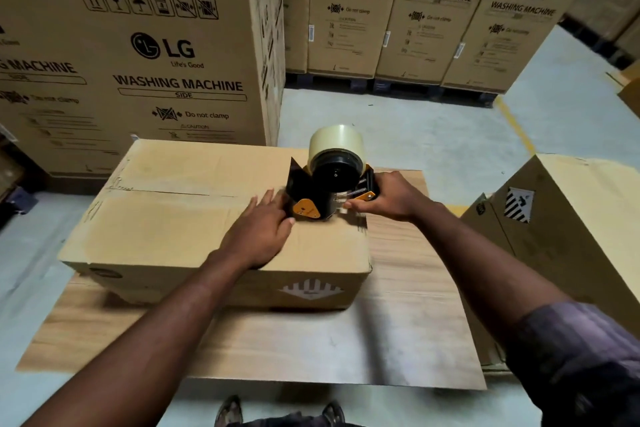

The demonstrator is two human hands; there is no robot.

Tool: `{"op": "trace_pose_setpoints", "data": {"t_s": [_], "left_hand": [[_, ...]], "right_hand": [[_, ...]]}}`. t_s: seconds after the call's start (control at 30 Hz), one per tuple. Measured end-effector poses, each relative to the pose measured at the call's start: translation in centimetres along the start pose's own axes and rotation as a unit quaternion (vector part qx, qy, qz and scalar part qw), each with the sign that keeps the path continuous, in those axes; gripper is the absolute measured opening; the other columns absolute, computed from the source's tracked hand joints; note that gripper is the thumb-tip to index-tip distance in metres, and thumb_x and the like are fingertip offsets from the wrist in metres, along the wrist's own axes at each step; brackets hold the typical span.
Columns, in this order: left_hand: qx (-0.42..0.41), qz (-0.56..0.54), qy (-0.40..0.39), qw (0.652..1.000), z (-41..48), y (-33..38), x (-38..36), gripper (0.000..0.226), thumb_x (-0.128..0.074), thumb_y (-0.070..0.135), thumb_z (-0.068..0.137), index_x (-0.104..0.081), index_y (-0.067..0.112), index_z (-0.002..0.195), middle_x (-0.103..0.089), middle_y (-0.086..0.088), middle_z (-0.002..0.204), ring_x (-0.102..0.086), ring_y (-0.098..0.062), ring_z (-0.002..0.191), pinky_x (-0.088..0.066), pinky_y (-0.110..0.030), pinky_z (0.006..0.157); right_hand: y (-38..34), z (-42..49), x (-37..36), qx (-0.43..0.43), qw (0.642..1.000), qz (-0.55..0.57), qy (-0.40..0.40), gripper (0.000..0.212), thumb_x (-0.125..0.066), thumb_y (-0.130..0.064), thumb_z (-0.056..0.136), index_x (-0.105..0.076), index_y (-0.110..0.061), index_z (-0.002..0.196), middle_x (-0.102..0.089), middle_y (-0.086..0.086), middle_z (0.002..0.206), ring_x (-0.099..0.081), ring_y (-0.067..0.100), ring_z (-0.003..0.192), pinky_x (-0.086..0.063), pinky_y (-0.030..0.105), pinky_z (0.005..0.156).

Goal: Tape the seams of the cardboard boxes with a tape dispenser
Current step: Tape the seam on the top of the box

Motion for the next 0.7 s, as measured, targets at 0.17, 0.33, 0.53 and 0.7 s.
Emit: {"op": "trace_pose_setpoints", "data": {"t_s": [0.17,0.33,0.53,0.7], "left_hand": [[0.01,-0.051,0.019,0.998,0.4,0.0,0.1,0.052,-0.041,0.047,0.102,-0.035,0.038,0.153,-0.022,0.007,0.164,-0.015,-0.019,0.153,-0.022,-0.04,0.123],[-0.006,-0.06,0.037,0.997,0.5,0.3,0.2,0.051,-0.043,0.04,0.105,-0.035,0.03,0.155,-0.026,0.015,0.161,-0.017,0.0,0.149,-0.01,-0.028,0.124],[0.065,-0.05,0.071,0.994,0.9,2.1,-0.2,0.052,-0.043,0.036,0.105,-0.036,0.02,0.155,-0.027,0.004,0.163,-0.018,-0.011,0.152,-0.007,-0.037,0.124],[-0.017,0.03,0.006,0.999,2.4,10.8,-4.0,0.078,-0.031,0.071,0.094,-0.03,0.024,0.156,-0.002,-0.001,0.168,0.002,-0.019,0.155,0.002,-0.048,0.125]], "right_hand": [[0.8,-0.7,0.9,0.015,1.0,-0.004,0.016,0.04,-0.078,-0.061,0.077,-0.072,-0.032,0.103,-0.075,-0.013,0.09,-0.068,0.002,0.088,-0.059,0.036,0.083],[3.6,-3.3,4.2,0.007,0.999,-0.01,0.043,0.023,-0.083,-0.045,0.08,-0.067,-0.036,0.094,-0.073,-0.012,0.085,-0.069,0.001,0.082,-0.057,0.03,0.075],[6.7,-5.6,5.2,0.006,0.998,0.007,0.062,0.016,-0.084,-0.035,0.082,-0.069,-0.035,0.089,-0.071,-0.02,0.082,-0.066,-0.005,0.085,-0.05,0.018,0.069],[7.3,-5.5,4.9,0.006,0.998,0.007,0.067,0.017,-0.082,-0.037,0.082,-0.065,-0.04,0.081,-0.071,-0.019,0.079,-0.065,-0.006,0.081,-0.047,0.013,0.064]]}}
Point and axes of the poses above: each hand's wrist, its own z-axis towards the middle knuckle, its own x-axis out of the back of the hand, y = z × x, the point moved 6 cm from there along z, towards the middle knuckle
